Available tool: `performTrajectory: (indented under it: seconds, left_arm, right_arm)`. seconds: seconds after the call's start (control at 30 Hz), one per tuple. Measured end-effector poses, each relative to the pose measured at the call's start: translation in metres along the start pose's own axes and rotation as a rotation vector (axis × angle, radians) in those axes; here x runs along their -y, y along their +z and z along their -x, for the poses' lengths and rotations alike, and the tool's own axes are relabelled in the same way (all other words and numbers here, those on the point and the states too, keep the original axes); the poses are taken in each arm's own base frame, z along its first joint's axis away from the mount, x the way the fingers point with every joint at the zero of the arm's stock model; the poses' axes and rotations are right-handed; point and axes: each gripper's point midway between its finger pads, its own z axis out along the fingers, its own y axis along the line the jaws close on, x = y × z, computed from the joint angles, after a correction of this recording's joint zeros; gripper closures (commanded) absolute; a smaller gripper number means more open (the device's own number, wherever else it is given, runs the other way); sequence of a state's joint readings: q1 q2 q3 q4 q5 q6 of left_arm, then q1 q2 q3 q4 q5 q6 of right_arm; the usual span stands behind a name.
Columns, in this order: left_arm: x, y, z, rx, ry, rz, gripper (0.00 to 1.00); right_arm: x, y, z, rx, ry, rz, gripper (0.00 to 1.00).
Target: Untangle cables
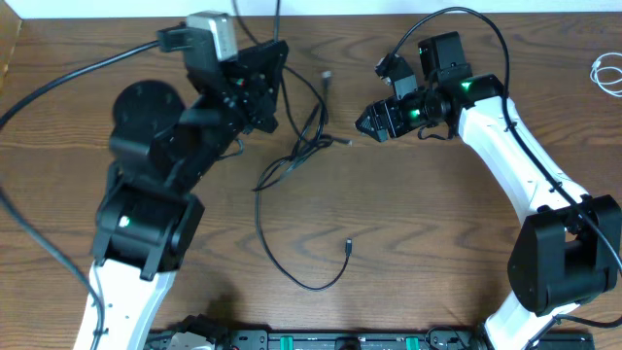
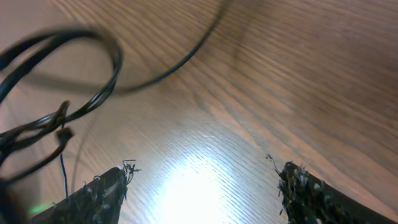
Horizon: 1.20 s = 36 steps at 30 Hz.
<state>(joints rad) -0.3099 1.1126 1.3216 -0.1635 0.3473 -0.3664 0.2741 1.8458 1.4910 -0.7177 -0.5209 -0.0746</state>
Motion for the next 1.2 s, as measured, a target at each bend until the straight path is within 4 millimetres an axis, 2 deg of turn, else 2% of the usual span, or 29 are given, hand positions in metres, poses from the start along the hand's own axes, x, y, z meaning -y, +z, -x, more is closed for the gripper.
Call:
performTrajectory:
  seconds: [0.1,0.27,0.37,0.57,0.73,0.9,0.97,1.2]
  left_arm:
    - [-0.001,-0.009,0.013,0.055,0.006,0.032,0.92]
    - [-0.017,-0.008,0.015,0.074,-0.007,0.117,0.92]
    - [-0.031,-0.004,0.007,0.056,-0.027,0.176,0.93]
    - [-0.068,0.012,-0.022,-0.026,-0.090,0.323,0.92]
    - [-0.086,0.024,-0.038,-0.063,-0.130,0.381,0.93]
    - [-0.098,0.027,-0.046,-0.077,-0.147,0.434,0.92]
    - [-0.102,0.026,-0.049,-0.085,-0.151,0.454,0.92]
    - [-0.108,0.022,-0.055,-0.100,-0.160,0.493,0.93]
  right_arm:
    - [-0.013,0.000,0.002,0.011,-0.004,0.075,0.25]
    - [-0.038,-0.004,0.008,0.038,-0.019,0.222,0.26]
    - [-0.053,-0.008,0.009,0.045,-0.020,0.311,0.29]
    - [-0.080,-0.019,0.011,0.056,-0.024,0.477,0.34]
    - [-0.108,-0.014,0.010,0.037,-0.033,0.545,0.34]
    - [-0.144,0.007,0.009,-0.006,0.004,0.524,0.34]
    - [-0.152,0.016,0.009,-0.019,0.043,0.487,0.34]
    - [-0.152,0.047,-0.004,-0.063,0.244,0.231,0.34]
